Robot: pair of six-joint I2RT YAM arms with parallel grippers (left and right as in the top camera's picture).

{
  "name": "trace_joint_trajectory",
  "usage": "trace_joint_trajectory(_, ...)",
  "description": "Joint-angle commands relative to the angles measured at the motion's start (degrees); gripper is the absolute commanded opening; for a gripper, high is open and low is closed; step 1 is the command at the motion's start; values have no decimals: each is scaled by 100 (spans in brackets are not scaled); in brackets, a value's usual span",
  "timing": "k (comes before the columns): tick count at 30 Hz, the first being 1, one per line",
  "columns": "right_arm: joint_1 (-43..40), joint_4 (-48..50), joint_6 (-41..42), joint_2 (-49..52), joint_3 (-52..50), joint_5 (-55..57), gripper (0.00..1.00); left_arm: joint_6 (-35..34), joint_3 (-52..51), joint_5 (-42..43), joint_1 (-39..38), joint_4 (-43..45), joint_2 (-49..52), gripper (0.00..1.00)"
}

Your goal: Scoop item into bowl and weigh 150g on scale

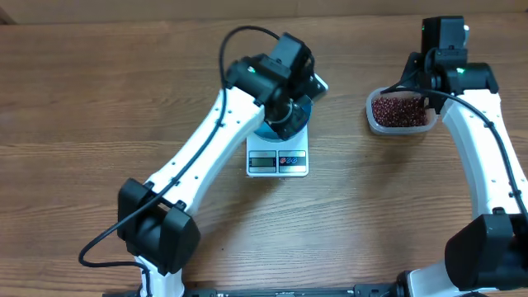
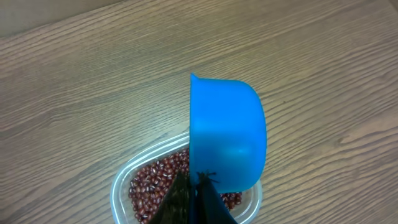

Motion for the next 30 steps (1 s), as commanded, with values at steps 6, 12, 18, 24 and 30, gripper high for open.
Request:
trace_joint_trajectory(6, -188, 46, 46, -57, 131, -247, 4, 584, -560, -326, -623, 155, -59, 4)
trace_joint_trajectory(12, -188, 44, 46, -57, 131, -245, 4, 566, -1147, -1014, -841, 616, -59, 4)
trace_joint_trajectory(18, -188, 42, 46, -57, 131, -251, 4, 254, -1840, -1325, -905, 1213, -59, 4)
trace_joint_trajectory(24, -188, 42, 48, -57, 131, -428, 4, 39, -2273, -1322, -914, 1781, -59, 4)
trace_joint_trajectory(30, -188, 39, 46, -57, 131, -481, 4, 15, -2813, -1469, -916, 2243, -59, 4)
